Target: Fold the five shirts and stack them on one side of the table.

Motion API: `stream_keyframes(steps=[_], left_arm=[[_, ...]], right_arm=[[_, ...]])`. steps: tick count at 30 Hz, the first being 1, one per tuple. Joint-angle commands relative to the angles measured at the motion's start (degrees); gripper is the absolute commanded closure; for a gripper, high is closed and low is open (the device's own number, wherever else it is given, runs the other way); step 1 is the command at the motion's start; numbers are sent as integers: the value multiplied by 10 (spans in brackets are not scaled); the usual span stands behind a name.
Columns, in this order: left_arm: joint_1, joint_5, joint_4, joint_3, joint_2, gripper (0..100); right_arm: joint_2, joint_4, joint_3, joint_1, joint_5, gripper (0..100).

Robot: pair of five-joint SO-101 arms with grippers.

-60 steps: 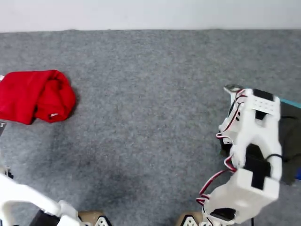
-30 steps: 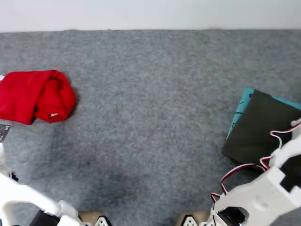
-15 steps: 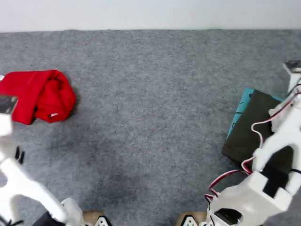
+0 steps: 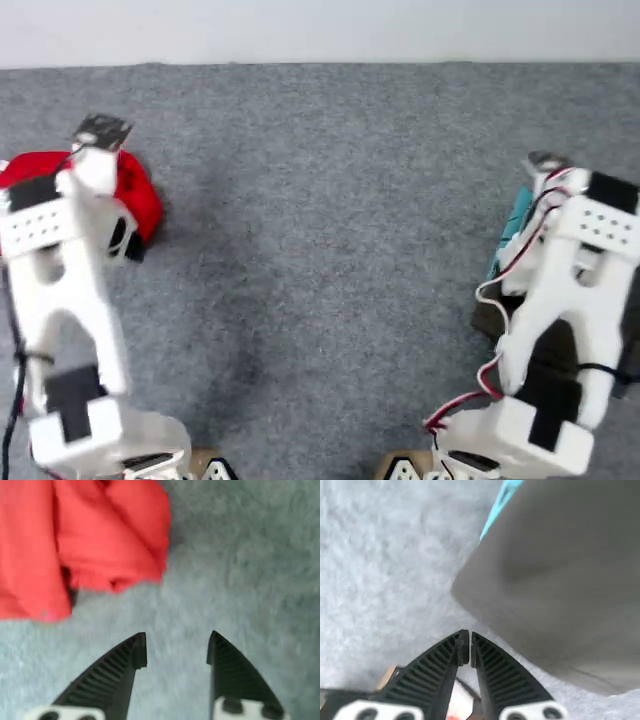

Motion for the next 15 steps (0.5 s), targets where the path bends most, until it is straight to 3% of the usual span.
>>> stream_keyframes(steps=[1, 8, 15], left_arm=[[4, 7, -23, -92, 82, 796], [3, 72, -26, -213, 228, 806], [18, 87, -24, -310, 302, 987]], right_arm=[[-51, 22, 34, -7, -5, 989], [-97, 22, 93, -6, -5, 989], [-156, 23, 145, -5, -4, 989]])
